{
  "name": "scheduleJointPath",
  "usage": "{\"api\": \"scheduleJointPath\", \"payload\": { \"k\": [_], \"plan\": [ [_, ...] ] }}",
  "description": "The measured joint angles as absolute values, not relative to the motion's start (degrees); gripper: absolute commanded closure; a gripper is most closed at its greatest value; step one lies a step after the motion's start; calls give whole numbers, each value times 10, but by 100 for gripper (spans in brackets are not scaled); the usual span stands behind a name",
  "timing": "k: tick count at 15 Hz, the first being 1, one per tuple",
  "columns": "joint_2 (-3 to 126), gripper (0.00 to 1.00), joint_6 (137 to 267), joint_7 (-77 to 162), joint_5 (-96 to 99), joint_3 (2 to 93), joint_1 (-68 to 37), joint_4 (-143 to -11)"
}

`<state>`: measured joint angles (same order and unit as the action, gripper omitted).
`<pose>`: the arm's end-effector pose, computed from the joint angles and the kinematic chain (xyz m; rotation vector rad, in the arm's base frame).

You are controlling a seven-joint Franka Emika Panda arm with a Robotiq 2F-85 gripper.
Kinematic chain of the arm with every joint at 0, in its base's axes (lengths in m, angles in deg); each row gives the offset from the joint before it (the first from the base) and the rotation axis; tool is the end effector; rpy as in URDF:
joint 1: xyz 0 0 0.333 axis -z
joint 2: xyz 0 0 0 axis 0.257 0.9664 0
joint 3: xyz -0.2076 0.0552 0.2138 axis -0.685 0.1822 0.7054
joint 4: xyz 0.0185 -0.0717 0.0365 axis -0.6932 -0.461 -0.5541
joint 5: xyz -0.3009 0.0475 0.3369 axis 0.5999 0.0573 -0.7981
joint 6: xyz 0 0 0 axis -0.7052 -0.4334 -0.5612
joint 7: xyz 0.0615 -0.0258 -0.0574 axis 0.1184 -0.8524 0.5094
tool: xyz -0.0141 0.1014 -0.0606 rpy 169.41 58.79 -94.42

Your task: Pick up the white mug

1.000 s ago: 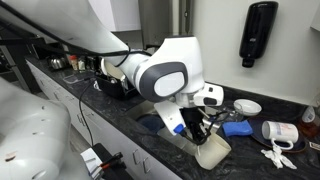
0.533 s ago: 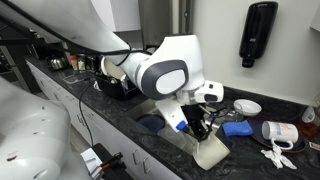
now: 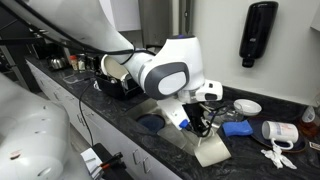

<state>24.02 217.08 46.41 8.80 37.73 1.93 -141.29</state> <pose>0.3965 -0.2175 0.2851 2.9793 -0.5887 0.3432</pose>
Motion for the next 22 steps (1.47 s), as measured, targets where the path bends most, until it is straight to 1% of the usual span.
{"api": "scheduleJointPath", "payload": {
  "k": [5, 10, 11, 12, 14, 20, 22],
  "plan": [
    [270, 96, 2183, 490, 65, 379, -14, -1388],
    [291, 96, 2183, 495, 65, 380, -23, -1364],
    [293, 58, 2183, 497, 62, 380, -23, -1363],
    [296, 56, 2183, 501, 56, 379, -23, -1363],
    [299, 44, 2182, 513, 43, 375, -23, -1364],
    [300, 2, 2101, 615, 3, 356, -32, -1359],
    [300, 0, 2072, 633, 2, 355, -33, -1353]
  ]
}}
